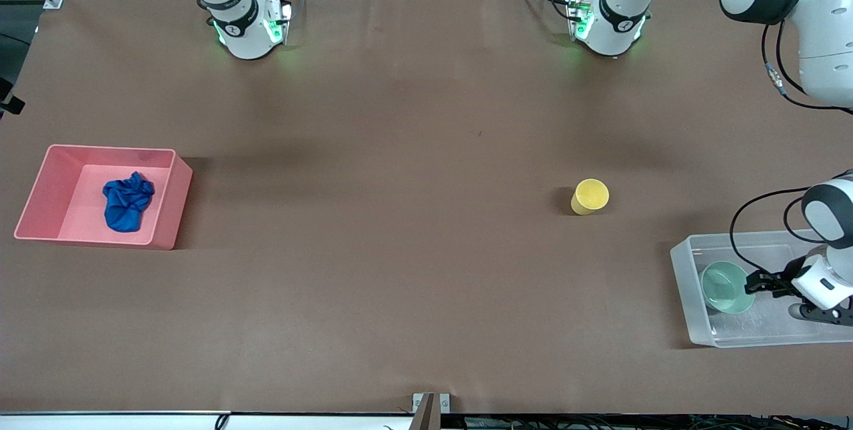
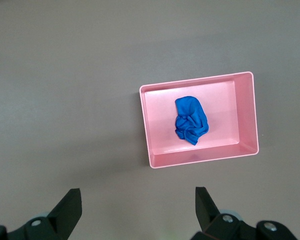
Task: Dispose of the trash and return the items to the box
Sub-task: 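Raise the left gripper and move it over the yellow cup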
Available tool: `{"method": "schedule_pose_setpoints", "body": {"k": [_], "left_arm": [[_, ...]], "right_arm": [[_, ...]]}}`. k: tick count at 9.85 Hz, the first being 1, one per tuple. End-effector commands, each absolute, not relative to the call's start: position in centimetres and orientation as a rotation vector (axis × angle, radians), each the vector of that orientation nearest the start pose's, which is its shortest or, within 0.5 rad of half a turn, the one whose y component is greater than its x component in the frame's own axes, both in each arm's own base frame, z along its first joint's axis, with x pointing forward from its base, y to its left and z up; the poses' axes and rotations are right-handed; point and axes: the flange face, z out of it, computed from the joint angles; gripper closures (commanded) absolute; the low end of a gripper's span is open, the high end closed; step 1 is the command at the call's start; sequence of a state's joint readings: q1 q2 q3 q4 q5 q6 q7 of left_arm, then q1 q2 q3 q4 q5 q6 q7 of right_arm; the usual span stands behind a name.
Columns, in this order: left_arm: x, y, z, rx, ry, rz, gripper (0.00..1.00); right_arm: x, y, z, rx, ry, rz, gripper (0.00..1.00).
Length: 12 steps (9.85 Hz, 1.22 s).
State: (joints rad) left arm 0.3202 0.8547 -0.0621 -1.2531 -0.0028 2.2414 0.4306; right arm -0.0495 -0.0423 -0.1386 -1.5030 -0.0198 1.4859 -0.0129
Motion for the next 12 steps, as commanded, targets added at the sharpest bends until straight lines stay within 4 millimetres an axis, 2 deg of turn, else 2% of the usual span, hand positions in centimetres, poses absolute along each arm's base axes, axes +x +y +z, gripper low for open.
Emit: {"method": "schedule_pose_setpoints", "body": {"k": [1,3,5,7,9,11,12], "left_arm": [[72.5,18.8,31.9,-3.121,0.291,-0.188,0.13],[70.1,14.0,37.8,-3.165,0.362,-0.083,0.13],[67.0,9.3,41.4,-3.180,0.353,-0.071,0.13],[62.8,5.4,43.5,-3.169,0.379,-0.036,0.13],[59.6,0.8,43.2,-3.167,0.369,0.019,0.13],[57.0,-1.9,40.7,-3.166,0.354,0.066,0.13],[55.9,-3.8,38.8,-3.167,0.339,0.070,0.13]], "right_arm": [[52.3,-10.1,67.4,-3.129,0.262,-0.043,0.00],[52.3,-10.2,67.4,-3.129,0.265,-0.043,0.00],[52.3,-10.1,67.4,-3.129,0.262,-0.041,0.00],[52.3,-10.2,67.4,-3.129,0.265,-0.041,0.00],[52.3,-10.2,67.4,-3.129,0.265,-0.041,0.00],[52.3,-10.2,67.4,-3.132,0.232,-0.041,0.00],[52.3,-10.2,67.4,-3.133,0.222,-0.043,0.00]]}}
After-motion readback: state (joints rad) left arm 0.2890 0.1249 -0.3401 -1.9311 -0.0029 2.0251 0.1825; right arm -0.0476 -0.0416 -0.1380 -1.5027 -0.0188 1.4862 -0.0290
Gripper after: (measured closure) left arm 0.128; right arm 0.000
